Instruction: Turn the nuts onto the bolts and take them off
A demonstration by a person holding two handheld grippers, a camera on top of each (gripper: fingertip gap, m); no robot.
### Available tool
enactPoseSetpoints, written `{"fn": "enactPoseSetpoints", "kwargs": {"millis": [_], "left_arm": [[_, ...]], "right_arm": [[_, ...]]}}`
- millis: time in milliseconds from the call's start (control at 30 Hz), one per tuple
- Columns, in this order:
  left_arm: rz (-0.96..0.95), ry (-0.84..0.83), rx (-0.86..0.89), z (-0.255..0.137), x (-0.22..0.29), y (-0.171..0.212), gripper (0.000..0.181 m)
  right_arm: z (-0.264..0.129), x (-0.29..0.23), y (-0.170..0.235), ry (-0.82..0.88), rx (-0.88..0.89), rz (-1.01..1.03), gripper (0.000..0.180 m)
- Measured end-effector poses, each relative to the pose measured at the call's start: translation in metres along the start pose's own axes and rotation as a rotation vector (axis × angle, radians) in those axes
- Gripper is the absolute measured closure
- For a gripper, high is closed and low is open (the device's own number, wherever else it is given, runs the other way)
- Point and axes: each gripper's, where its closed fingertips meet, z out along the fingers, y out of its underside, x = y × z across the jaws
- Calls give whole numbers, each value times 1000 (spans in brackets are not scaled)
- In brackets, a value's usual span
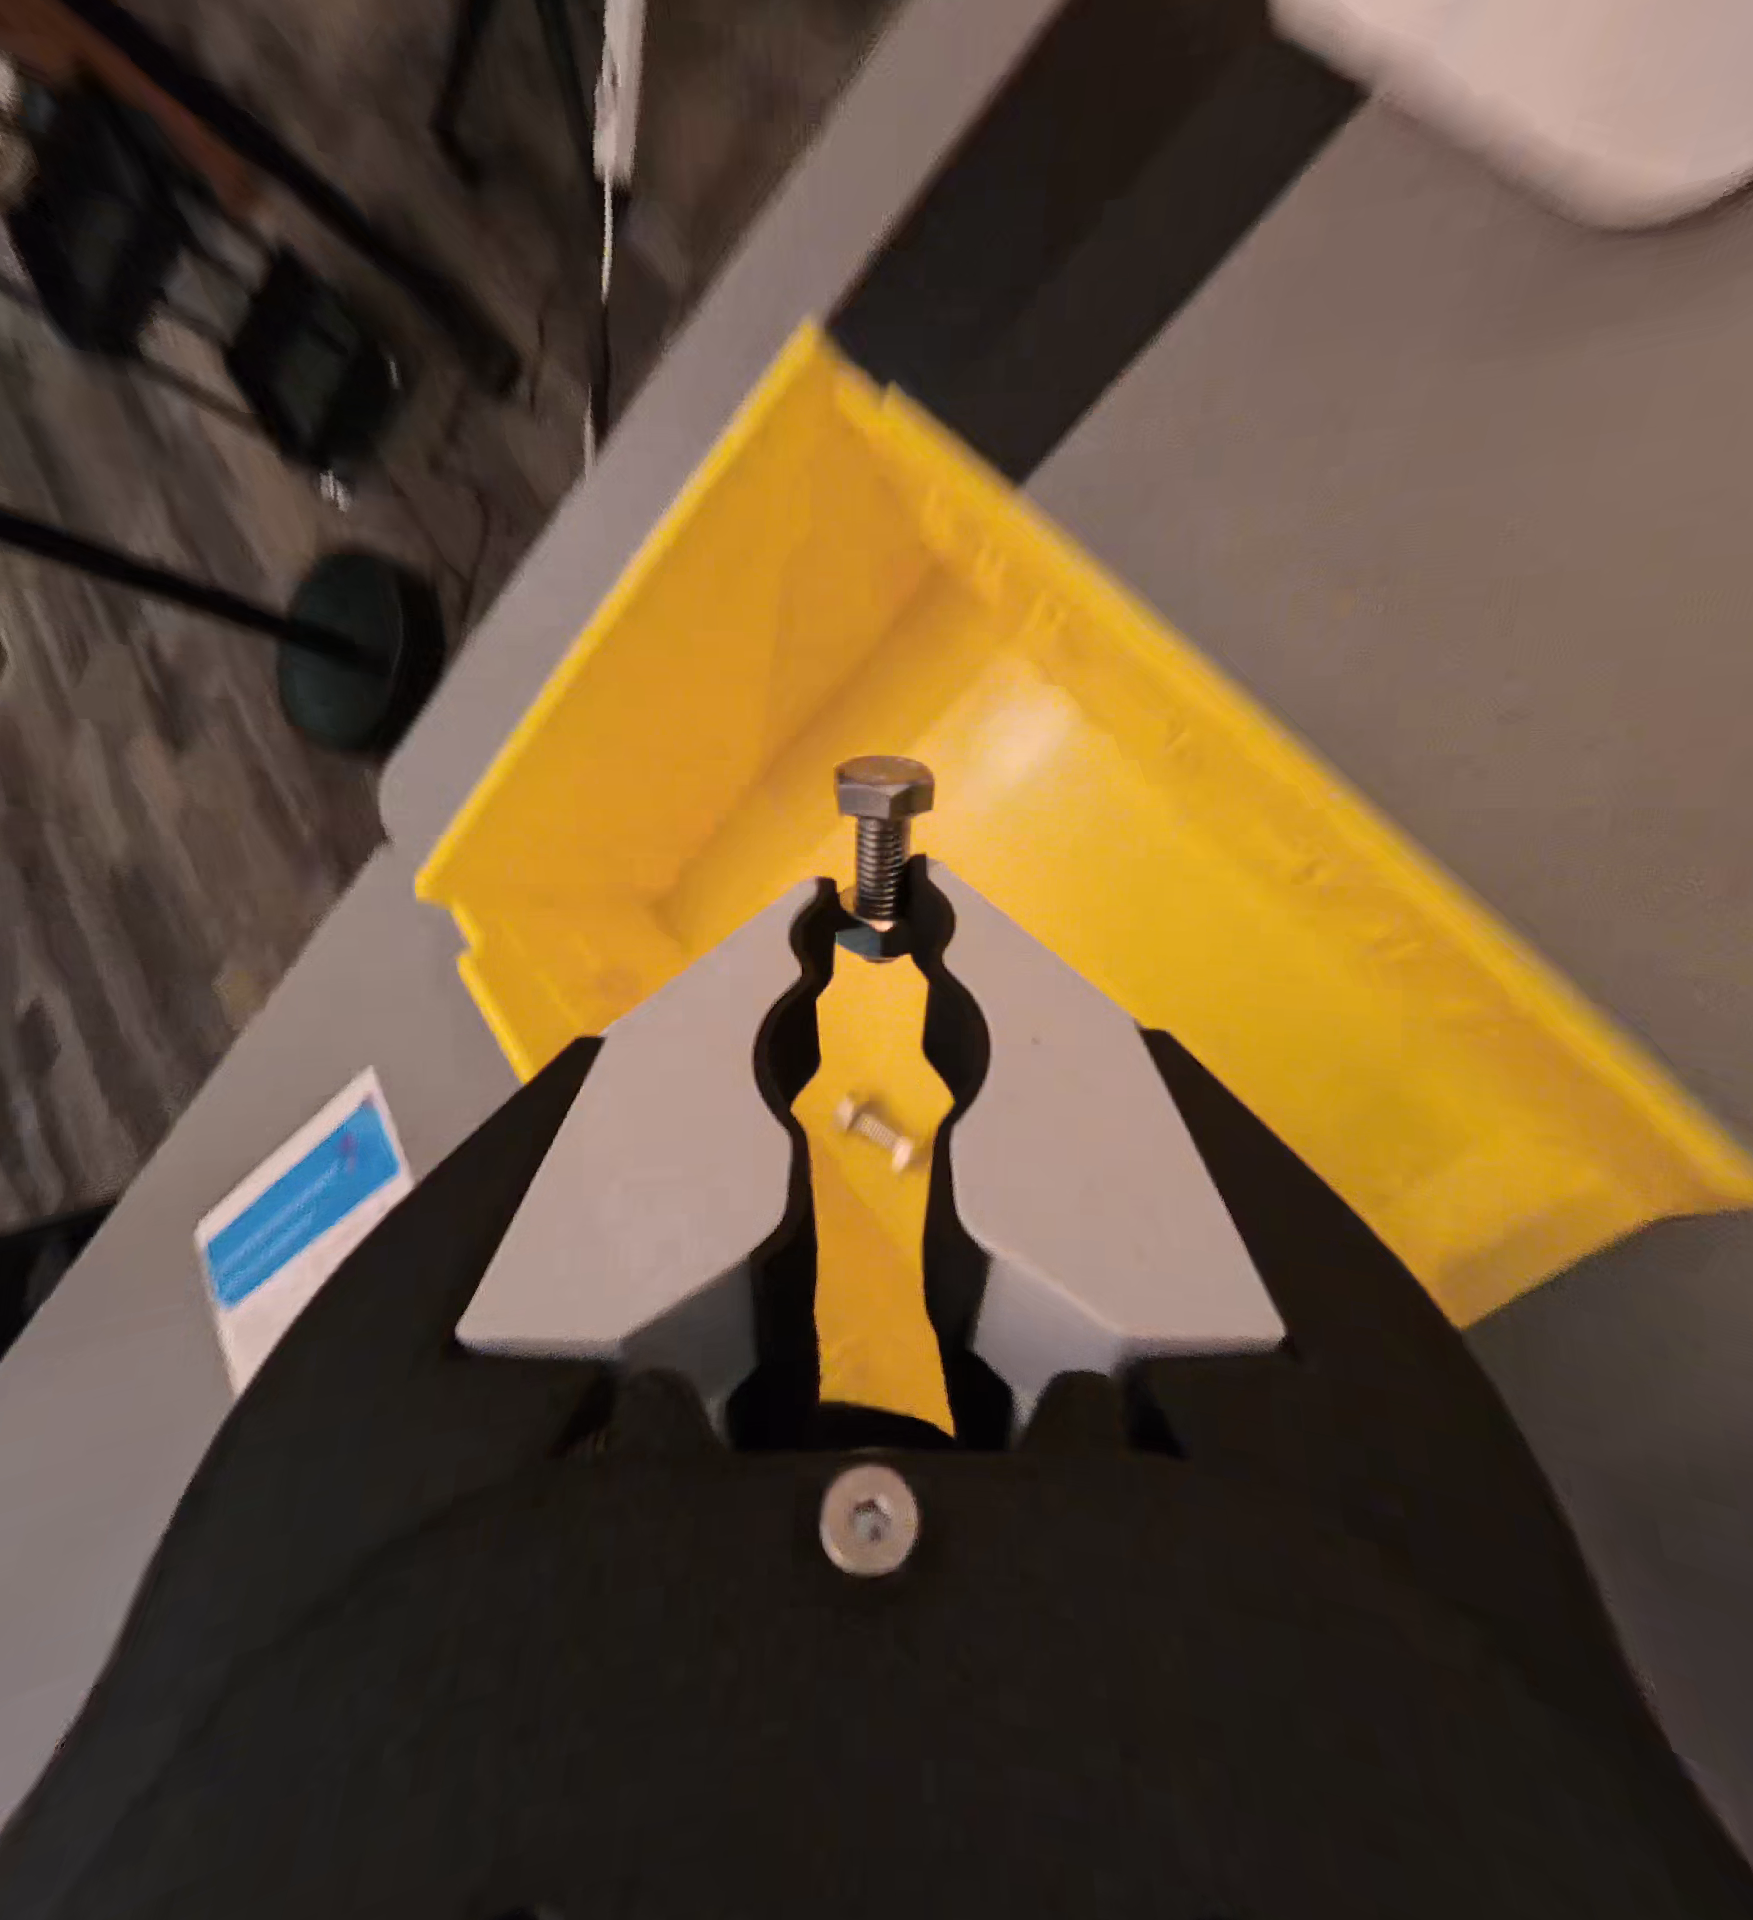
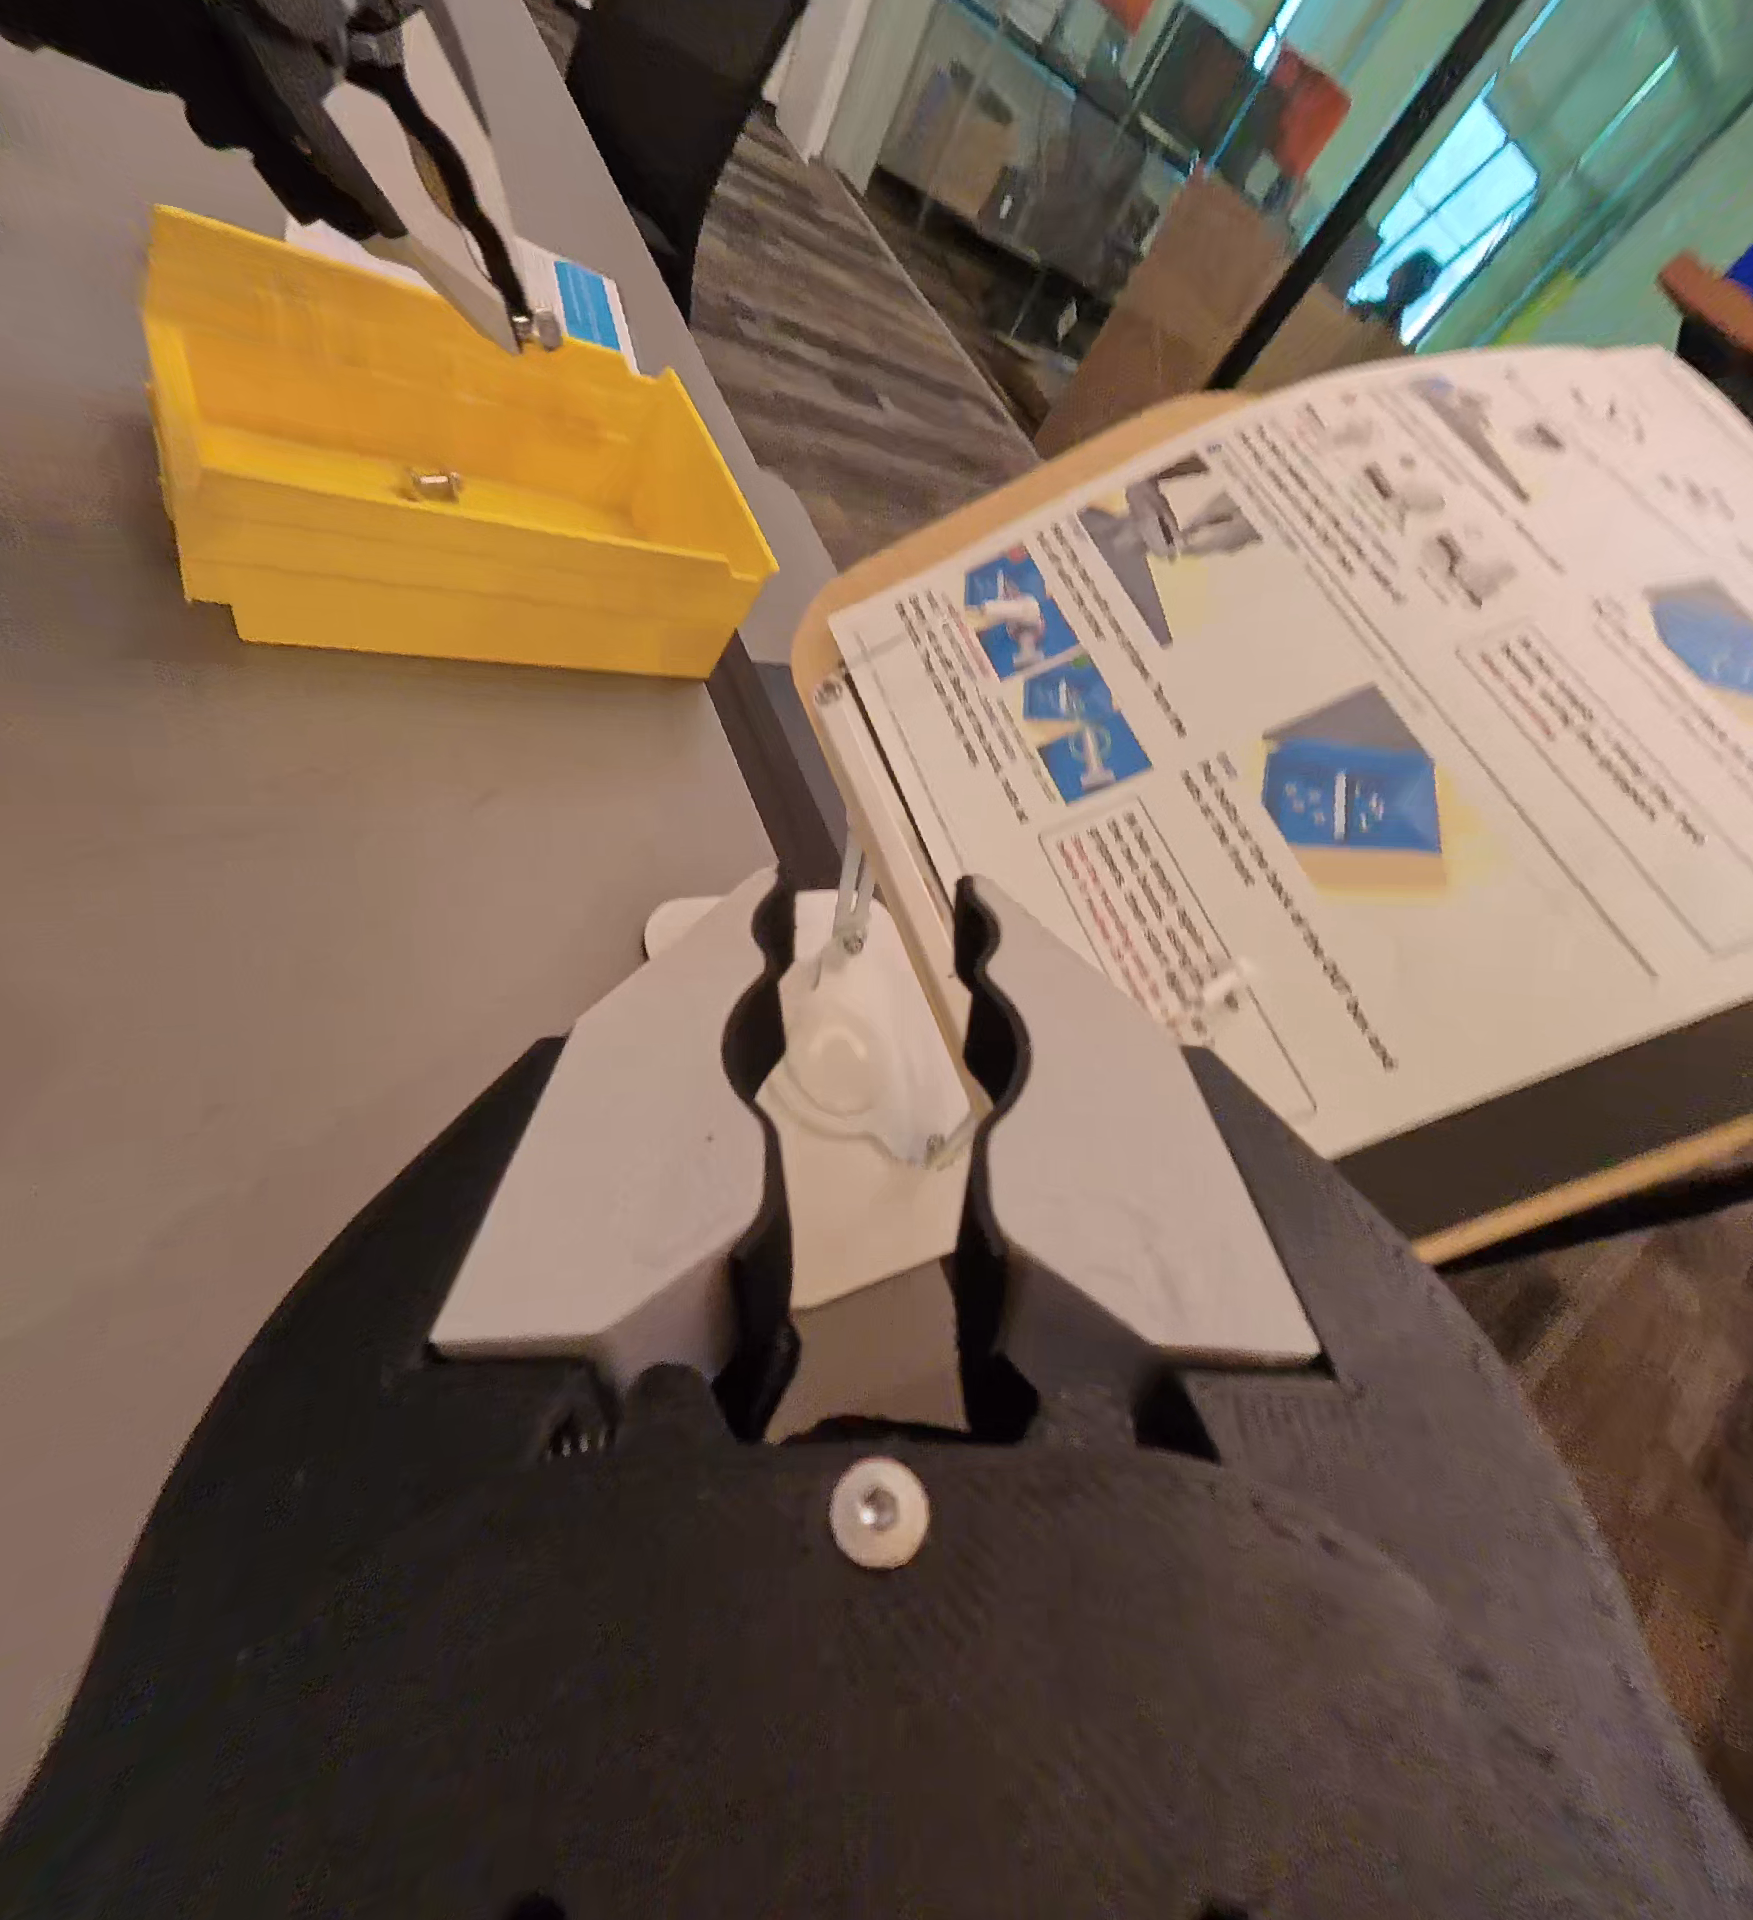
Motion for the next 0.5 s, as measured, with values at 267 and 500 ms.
{"fn": "enactPoseSetpoints", "kwargs": {"millis": [267, 500], "left_arm": [[-78, 475, 554, -69, 121, -164, 169], [-176, 910, 703, -81, 195, -235, 169]], "right_arm": [[40, -44, -49, 16, 144, -229, 125], [70, -69, -43, 34, 99, -430, 126]]}}
